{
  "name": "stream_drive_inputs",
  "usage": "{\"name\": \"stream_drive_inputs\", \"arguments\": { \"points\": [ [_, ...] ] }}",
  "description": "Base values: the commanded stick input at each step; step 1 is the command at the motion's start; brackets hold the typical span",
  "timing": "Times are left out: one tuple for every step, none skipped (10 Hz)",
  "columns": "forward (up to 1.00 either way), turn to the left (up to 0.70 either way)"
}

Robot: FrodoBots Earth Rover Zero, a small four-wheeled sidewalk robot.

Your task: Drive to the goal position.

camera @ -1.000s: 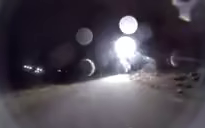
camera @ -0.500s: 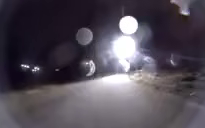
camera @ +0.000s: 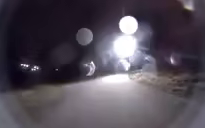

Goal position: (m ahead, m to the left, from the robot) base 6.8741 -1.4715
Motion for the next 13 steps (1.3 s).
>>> {"name": "stream_drive_inputs", "arguments": {
  "points": [
    [1.0,0.0],
    [1.0,0.0],
    [1.0,0.0],
    [1.0,0.0],
    [1.0,0.0],
    [1.0,0.0],
    [1.0,0.0],
    [1.0,0.0],
    [1.0,0.0],
    [1.0,0.0],
    [1.0,0.0],
    [1.0,0.0],
    [1.0,0.0]
  ]
}}
